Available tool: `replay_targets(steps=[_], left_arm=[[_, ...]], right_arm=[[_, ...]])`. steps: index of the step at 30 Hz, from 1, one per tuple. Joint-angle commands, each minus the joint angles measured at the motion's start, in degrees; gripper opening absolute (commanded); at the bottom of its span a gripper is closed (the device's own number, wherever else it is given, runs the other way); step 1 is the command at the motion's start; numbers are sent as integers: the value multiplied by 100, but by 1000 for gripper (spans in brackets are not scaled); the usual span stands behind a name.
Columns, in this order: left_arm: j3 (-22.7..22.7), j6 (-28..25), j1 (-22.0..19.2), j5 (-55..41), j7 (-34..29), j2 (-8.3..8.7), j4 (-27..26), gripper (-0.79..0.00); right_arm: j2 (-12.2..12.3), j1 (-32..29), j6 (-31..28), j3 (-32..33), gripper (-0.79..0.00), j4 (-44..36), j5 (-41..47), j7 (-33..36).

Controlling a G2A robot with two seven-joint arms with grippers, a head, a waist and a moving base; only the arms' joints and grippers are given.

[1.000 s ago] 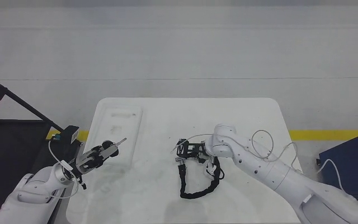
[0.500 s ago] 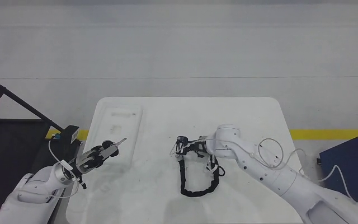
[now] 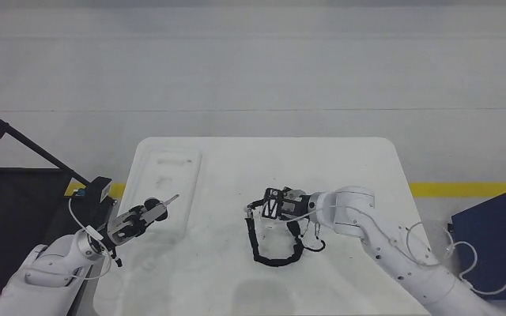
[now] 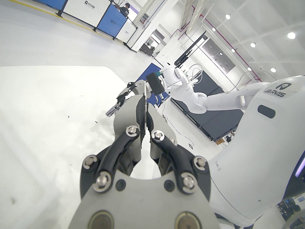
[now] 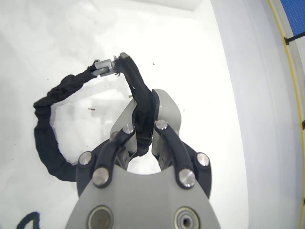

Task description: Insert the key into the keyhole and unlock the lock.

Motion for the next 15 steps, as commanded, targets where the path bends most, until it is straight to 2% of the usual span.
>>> replay_targets(steps=[1,6,15], left_arm=[[0,0,0,0,0,0,0,-785],[0,0,0,0,0,0,0,-785],[0,0,0,0,0,0,0,-785]], right_arm=[[47,-175,-22,201,-785,-7,-83,-604],[101,-416,-501,557,-785,524,382,-1792],[57,-331,-2119,644,-785,1554,1000,-3258]])
